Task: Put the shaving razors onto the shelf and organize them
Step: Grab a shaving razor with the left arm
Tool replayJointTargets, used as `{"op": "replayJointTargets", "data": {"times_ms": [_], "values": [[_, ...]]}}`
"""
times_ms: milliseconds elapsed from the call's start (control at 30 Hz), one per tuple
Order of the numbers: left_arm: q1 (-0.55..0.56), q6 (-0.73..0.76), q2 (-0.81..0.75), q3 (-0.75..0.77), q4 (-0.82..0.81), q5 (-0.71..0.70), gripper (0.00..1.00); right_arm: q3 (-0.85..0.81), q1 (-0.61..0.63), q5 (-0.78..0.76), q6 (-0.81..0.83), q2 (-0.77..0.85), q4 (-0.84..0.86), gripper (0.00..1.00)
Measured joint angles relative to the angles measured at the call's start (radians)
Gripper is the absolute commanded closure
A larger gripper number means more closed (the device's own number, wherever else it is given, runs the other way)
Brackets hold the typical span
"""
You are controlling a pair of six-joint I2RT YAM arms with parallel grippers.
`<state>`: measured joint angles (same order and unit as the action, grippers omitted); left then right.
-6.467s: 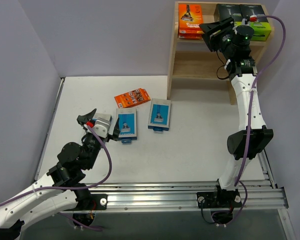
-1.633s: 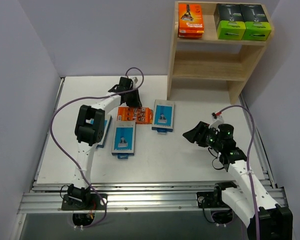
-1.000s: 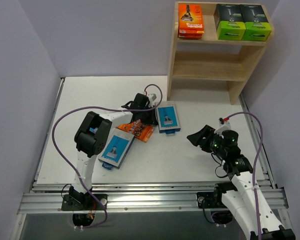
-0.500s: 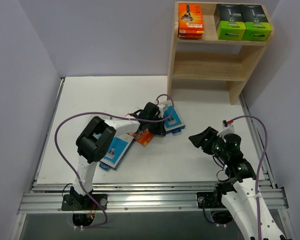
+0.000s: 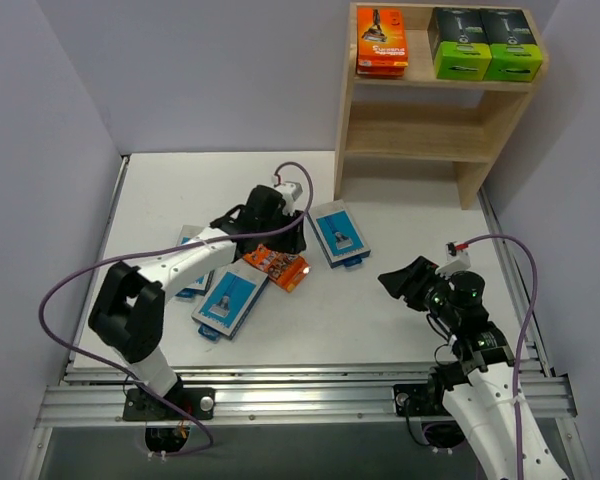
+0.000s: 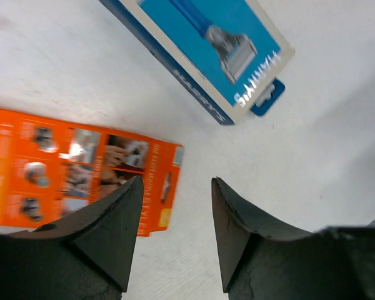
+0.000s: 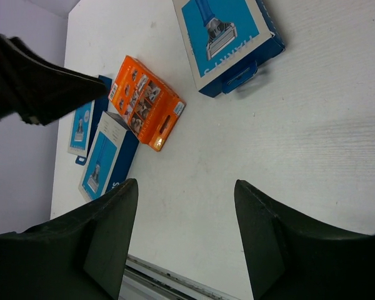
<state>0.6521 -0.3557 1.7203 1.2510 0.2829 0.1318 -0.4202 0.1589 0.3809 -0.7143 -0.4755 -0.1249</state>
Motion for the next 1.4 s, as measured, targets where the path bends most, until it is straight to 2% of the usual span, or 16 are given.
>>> {"op": "replayJointTargets", "data": {"times_ms": [167,300,400,600,800,1033,1400], "values": [[-0.124,0.033,-0.089,0.027,0.022,-0.023,0.43,0.000,0.019,0.000,0.008,-0.034,0.009,0.43],[-0.274,0.028,-0.070,0.031,0.035,-0.020,0.43,0.001,0.068,-0.018,0.007,-0.096,0.038,0.43],[-0.332,0.017,-0.021,0.045,0.045,-0.024,0.43,0.002,0.126,-0.050,0.002,-0.161,0.068,0.43],[-0.345,-0.010,0.100,0.134,0.082,-0.022,0.43,0.027,0.252,-0.113,-0.032,-0.266,0.164,0.43],[-0.350,0.002,0.198,0.251,0.112,-0.048,0.43,0.077,0.314,-0.143,-0.076,-0.270,0.259,0.43],[-0.375,0.002,0.267,0.250,0.117,-0.046,0.43,0.170,0.342,-0.150,-0.124,-0.331,0.369,0.42],[-0.353,-0.005,0.288,0.176,0.101,0.013,0.43,0.177,0.381,-0.167,-0.161,-0.419,0.507,0.41]]}}
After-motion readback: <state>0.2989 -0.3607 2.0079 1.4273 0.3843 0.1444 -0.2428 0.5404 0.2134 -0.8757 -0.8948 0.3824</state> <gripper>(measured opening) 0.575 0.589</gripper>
